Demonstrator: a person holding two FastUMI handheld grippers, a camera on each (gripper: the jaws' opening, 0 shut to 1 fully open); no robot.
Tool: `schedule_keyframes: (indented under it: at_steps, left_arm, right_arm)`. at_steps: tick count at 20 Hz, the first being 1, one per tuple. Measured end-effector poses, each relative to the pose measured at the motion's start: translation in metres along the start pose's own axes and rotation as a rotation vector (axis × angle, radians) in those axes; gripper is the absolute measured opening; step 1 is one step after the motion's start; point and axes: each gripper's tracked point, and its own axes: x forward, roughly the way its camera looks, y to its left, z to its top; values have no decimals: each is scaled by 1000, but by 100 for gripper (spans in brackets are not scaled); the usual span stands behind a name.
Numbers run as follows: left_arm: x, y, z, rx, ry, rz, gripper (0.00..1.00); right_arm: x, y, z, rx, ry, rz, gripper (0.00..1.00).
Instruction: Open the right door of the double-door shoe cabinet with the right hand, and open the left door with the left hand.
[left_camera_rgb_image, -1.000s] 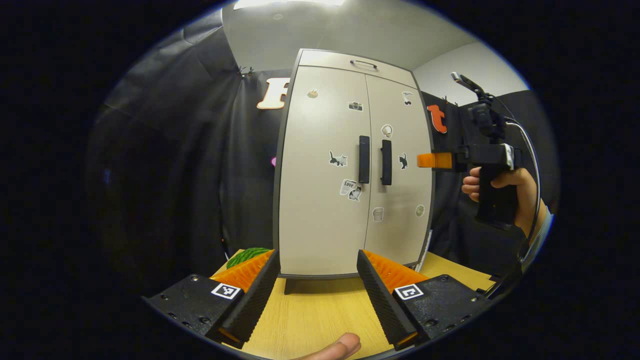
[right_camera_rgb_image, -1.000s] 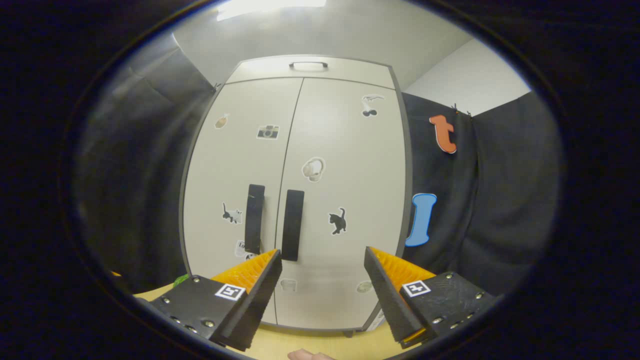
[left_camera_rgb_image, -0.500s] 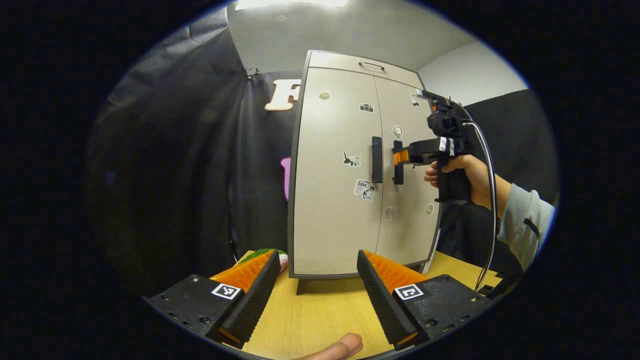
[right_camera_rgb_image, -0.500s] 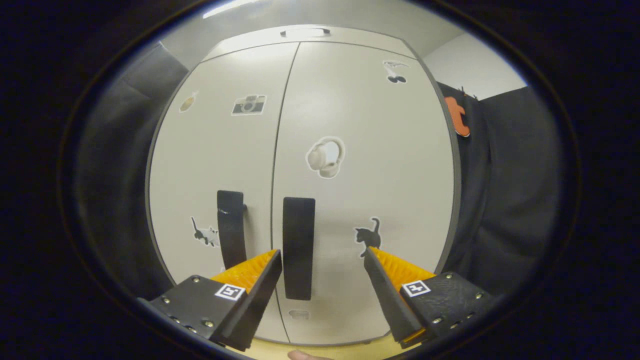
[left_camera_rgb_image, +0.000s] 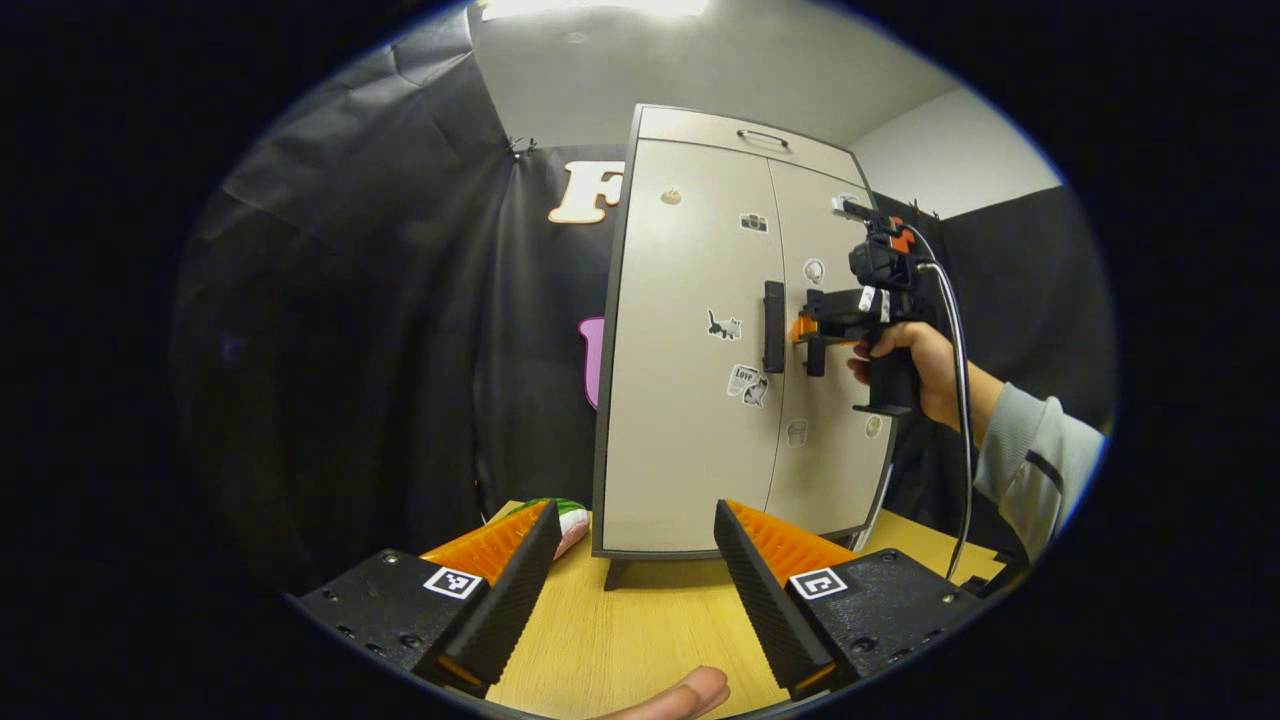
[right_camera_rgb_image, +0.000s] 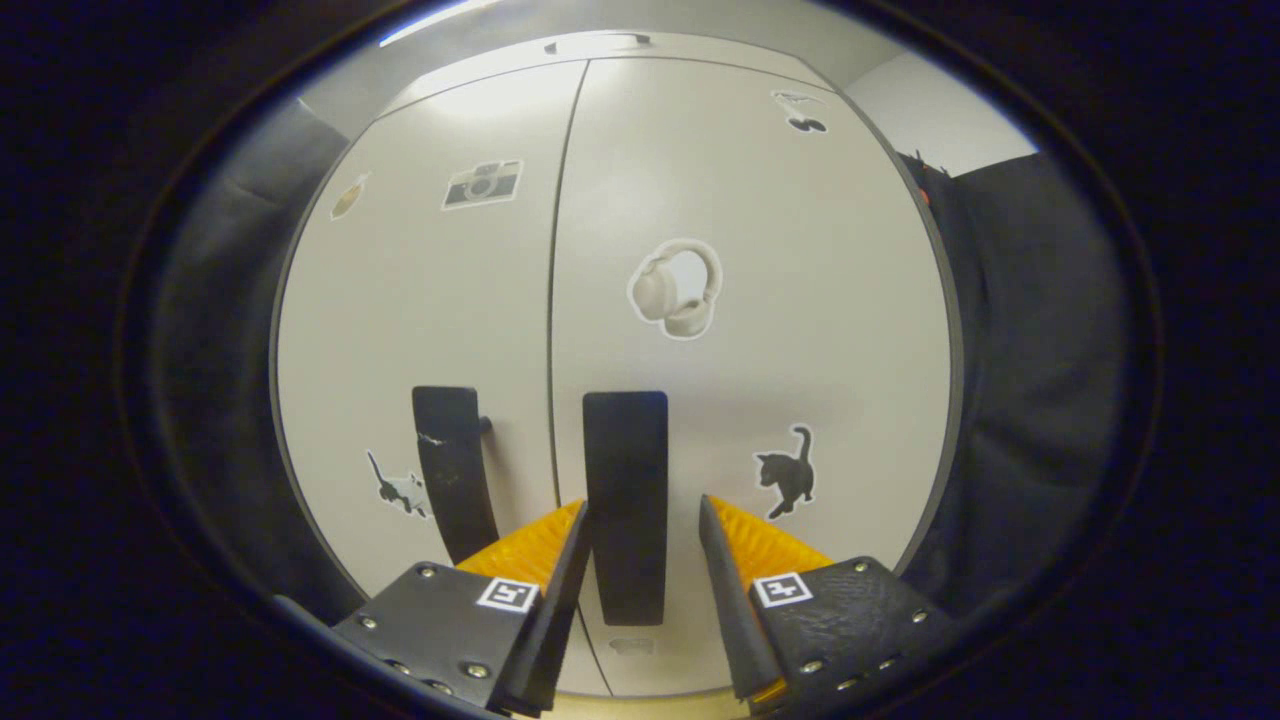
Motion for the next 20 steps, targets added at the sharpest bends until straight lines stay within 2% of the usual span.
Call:
schedule_keyframes:
  at_steps: [1, 3, 6, 8, 11, 13, 17, 18, 19, 20]
  left_arm:
    - [-1, -1, 3, -4, -9, -2, 96]
    - [-4, -5, 9, 6, -19, -5, 96]
    - [-9, -13, 15, 26, -22, -15, 96]
    - [-10, -18, 18, 37, -21, -18, 92]
    - [-13, -24, 23, 50, -22, -9, 92]
    - [-17, -27, 29, 65, -21, -6, 96]
    - [-24, -24, 54, 62, -80, 34, 96]
    - [-26, -27, 56, 60, -85, 33, 92]
    - [-27, -31, 59, 55, -91, 28, 96]
    - [-29, -36, 60, 51, -93, 20, 92]
  right_arm:
    - [0, 7, -3, 10, 6, 24, 59]
    - [-3, 6, -3, -15, 3, 39, 30]
    - [-5, 7, -3, -14, 20, 87, 19]
    - [-10, 6, -3, -1, 28, 115, 19]
    - [-19, 4, -1, 0, 32, 154, 19]
    - [-26, 2, 0, 6, 42, 189, 19]
    - [-41, -6, 5, -14, 39, 216, 19]
    - [-42, -7, 5, -16, 32, 229, 19]
    - [-43, -8, 6, -14, 22, 243, 19]
    - [-44, -10, 7, -8, 14, 254, 19]
